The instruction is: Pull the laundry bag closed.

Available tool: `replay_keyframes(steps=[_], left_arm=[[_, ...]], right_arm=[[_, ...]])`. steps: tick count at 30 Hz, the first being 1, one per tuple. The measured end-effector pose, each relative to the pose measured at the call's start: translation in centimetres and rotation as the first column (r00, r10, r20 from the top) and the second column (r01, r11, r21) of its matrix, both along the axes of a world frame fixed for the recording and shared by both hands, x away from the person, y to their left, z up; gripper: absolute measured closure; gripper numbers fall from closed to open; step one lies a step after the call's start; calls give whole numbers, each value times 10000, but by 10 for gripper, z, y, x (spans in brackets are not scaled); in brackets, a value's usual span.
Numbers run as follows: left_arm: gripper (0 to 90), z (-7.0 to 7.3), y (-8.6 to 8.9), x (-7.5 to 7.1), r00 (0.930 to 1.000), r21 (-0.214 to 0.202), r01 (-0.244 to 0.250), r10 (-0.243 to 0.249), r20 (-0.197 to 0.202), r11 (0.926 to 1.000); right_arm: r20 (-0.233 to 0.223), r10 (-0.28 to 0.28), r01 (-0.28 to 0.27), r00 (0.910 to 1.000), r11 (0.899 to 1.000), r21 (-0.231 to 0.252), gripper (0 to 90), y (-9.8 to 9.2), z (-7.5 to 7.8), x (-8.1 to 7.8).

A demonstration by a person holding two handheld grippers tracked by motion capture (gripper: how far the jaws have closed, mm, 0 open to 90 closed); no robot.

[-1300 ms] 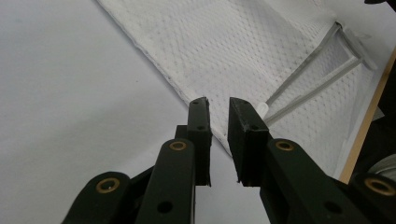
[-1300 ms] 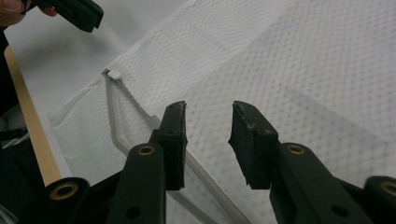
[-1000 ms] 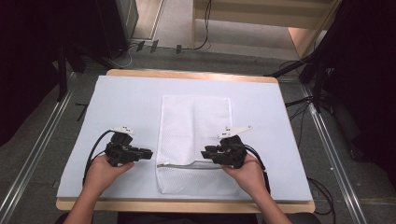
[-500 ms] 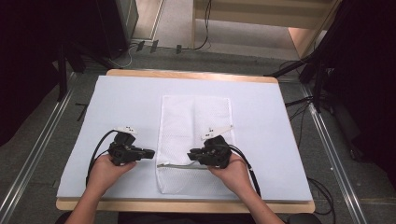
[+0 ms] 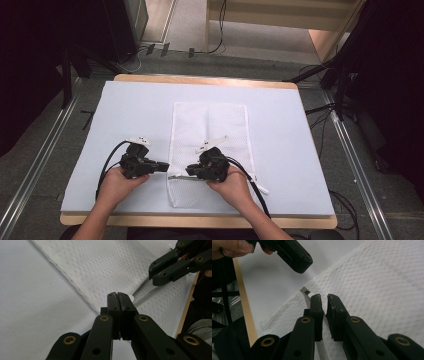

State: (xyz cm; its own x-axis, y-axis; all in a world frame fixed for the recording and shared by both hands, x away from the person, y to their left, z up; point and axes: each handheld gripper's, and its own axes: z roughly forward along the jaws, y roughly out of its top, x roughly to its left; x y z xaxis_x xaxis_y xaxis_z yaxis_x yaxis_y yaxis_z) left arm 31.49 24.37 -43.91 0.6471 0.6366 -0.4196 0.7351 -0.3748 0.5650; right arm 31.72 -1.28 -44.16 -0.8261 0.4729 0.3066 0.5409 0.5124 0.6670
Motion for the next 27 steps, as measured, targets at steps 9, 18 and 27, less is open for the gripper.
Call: replay_keyframes(steps=[9, 18, 27], left_arm=[[900, -8, -7, 2, 9993, 62, 164, -162, -346, 9998], [900, -19, -12, 6, 9959, 336, 232, -202, -880, 9992], [900, -21, -10, 5, 9964, 288, 210, -185, -822, 9994]], right_arm=[[-276, 192, -195, 9994, 9997, -123, 814, 21, -10, 2], [-432, 277, -290, 9987, 9991, -296, 778, 31, -24, 4], [-22, 724, -724, 9974, 9971, -231, 875, 28, -24, -6]])
